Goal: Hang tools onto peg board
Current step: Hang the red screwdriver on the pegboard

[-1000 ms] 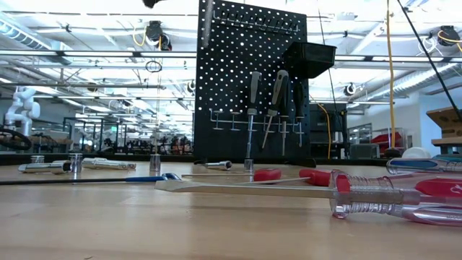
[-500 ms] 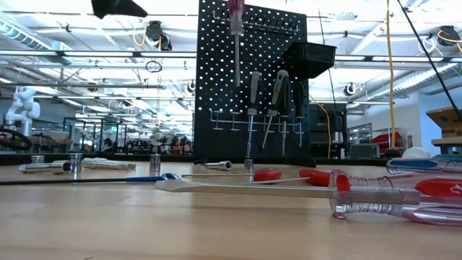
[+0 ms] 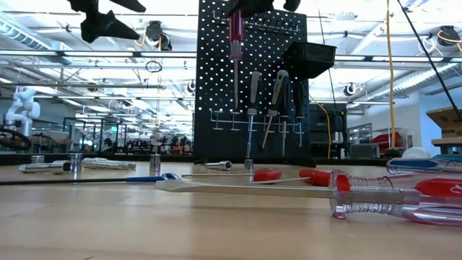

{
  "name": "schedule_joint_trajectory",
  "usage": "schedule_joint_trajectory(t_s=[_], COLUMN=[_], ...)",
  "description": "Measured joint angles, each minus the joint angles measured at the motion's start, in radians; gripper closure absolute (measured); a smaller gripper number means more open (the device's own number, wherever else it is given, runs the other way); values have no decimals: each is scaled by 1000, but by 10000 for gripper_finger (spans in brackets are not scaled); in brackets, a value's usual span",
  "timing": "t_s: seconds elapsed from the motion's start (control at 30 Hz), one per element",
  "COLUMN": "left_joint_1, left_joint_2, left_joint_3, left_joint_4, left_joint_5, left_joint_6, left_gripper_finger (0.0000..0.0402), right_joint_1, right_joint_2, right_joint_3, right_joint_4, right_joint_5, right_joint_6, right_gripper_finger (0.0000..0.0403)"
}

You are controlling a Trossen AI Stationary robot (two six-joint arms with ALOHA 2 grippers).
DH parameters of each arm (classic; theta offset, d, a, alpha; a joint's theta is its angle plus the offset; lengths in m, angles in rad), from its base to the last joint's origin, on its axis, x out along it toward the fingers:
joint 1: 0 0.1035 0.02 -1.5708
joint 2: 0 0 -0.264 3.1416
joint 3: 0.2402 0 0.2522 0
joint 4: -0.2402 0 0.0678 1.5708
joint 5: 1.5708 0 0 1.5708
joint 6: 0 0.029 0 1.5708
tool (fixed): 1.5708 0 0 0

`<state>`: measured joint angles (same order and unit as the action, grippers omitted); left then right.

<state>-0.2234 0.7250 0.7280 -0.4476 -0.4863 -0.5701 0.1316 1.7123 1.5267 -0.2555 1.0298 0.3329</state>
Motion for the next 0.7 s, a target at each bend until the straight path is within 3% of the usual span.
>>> schedule_joint_trajectory(t_s=[0.27,0.7], left_joint_1=[-7,-7], left_joint_2=[0,0], left_joint_3=[-2,-2], left_joint_4=[22,20], left_joint_5=[1,7], left_joint_6=[-2,-23], left_gripper_finger=[101,100], right_joint_1=[-3,-36], right_joint_2=[0,20], right_joint_3=[-2,-3], right_joint_4=[5,8], right_joint_5=[42,13], right_joint_6=[-8,-2], right_gripper_finger=[296,296])
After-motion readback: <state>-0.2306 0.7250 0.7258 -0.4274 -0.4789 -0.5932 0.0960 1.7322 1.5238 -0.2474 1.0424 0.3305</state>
